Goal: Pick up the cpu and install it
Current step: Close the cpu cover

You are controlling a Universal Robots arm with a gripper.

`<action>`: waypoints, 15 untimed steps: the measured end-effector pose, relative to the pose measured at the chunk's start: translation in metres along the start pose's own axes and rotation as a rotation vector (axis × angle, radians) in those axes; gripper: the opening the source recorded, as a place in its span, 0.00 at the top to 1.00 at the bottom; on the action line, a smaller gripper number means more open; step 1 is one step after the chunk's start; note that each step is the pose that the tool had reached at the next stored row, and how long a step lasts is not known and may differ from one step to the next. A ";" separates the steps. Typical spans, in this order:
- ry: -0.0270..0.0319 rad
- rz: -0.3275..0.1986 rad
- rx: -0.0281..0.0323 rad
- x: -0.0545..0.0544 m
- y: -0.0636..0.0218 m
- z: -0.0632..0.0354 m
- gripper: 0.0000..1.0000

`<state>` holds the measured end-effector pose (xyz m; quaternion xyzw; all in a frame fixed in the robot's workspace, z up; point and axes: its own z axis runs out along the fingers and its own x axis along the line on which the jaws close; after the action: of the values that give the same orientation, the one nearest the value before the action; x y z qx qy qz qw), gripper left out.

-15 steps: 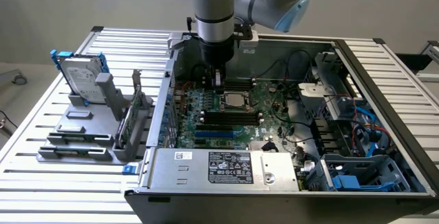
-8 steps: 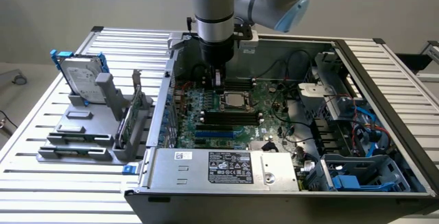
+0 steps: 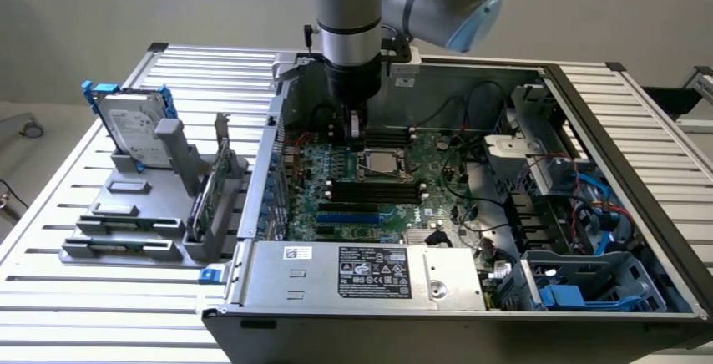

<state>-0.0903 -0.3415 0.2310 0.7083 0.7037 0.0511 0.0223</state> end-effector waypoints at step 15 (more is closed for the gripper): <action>0.0067 0.001 0.0021 0.000 0.0597 -0.0074 0.89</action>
<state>-0.0317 -0.3424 0.2445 0.7084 0.7036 0.0527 0.0191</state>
